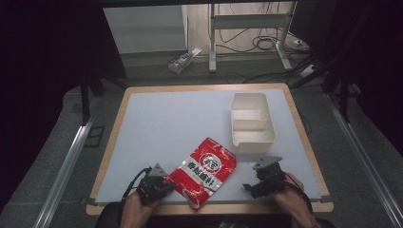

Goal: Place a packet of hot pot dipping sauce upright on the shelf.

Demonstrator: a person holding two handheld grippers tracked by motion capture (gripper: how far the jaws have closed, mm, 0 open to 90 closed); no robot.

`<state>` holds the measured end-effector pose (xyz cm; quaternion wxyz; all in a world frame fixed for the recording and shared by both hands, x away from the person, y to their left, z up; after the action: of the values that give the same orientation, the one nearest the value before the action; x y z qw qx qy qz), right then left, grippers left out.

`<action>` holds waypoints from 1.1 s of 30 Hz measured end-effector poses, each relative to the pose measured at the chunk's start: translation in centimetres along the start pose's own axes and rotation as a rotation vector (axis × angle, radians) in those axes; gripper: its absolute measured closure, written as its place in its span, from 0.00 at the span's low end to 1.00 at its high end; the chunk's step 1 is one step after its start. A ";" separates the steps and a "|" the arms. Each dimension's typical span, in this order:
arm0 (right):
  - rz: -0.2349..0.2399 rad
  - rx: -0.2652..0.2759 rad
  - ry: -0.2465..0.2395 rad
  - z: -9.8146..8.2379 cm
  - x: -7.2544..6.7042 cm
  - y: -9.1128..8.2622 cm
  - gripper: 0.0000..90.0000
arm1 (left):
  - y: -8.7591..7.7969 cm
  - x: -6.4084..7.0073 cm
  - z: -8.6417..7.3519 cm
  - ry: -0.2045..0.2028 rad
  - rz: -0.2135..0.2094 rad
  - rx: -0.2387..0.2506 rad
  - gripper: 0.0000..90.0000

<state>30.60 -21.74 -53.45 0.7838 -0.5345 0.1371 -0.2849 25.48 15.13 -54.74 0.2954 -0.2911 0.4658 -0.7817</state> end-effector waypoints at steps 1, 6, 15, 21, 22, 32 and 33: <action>0.002 0.002 0.000 0.0 0.0 0.0 0.06 | 0.0 -0.1 0.1 0.000 0.001 0.000 1.00; 0.012 0.010 0.001 0.0 0.0 -0.1 0.06 | -0.1 -0.7 0.0 -0.012 0.005 0.021 0.98; 0.074 0.038 0.021 0.6 -0.5 0.0 0.03 | -1.2 -1.8 -0.3 0.021 0.105 0.136 0.59; 0.094 0.041 0.013 1.4 -1.0 0.6 0.03 | -1.0 -2.1 -0.5 0.037 0.146 0.144 0.35; 0.095 0.042 0.010 1.6 -1.2 0.7 0.03 | -0.9 -2.2 -0.5 0.036 0.143 0.141 0.32; 0.151 0.036 0.000 3.4 -2.2 1.9 0.03 | -1.1 -3.0 -0.8 -0.020 0.105 0.168 0.14; 0.166 0.032 0.003 3.9 -2.5 2.2 0.03 | -1.2 -3.2 -0.9 -0.031 0.091 0.181 0.13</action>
<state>31.29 -16.74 -54.19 0.8130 -0.5081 0.1777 -0.2220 26.66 18.41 -54.59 0.3629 -0.2537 0.4015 -0.8017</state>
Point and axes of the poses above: each handheld gripper's, and its own axes: y roughly forward along the jaws, z roughly out of its top, x roughly to its right, the point moved 2 cm from there along y, roughly forward along the jaws, and after that the axes turned 14 degrees about -x, right-handed, at the moved point
